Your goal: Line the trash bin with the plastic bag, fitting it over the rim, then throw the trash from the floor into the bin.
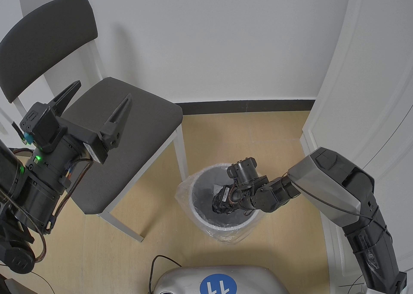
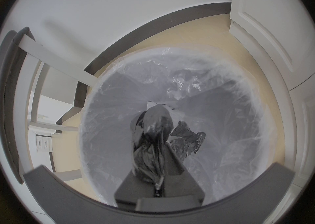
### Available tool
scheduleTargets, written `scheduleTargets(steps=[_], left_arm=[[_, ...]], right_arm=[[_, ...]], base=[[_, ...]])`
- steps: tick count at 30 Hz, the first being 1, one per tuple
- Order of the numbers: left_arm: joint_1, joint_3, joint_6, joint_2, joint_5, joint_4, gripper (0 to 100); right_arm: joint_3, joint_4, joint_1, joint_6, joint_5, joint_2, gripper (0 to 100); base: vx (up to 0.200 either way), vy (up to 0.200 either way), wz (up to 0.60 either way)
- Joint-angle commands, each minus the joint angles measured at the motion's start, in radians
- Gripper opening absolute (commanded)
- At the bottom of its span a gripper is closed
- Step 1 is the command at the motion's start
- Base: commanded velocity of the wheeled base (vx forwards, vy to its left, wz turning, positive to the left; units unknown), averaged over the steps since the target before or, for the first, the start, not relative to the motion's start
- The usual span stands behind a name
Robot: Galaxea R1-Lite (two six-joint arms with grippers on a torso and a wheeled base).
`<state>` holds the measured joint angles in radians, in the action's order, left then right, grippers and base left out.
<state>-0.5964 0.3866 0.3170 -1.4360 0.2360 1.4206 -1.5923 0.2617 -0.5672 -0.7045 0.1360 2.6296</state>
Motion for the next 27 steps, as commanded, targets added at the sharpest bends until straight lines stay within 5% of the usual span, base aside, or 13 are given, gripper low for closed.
scheduleTargets(steps=[1,20,27], left_arm=[[0.0,0.0,0.001,-0.003,-0.001,0.0,100],[0.0,-0.005,0.001,0.002,-0.001,0.001,100],[0.0,-0.005,0.002,0.002,-0.001,0.001,100]], right_arm=[[0.017,0.001,-0.022,0.0,0.001,-0.005,0],[-0.021,-0.001,-0.039,-0.01,0.008,0.036,0],[-0.123,-0.167,-0.037,-0.017,0.011,0.058,0]], base=[[0.0,0.0,0.0],[0.0,0.0,0.0],[0.0,0.0,0.0]])
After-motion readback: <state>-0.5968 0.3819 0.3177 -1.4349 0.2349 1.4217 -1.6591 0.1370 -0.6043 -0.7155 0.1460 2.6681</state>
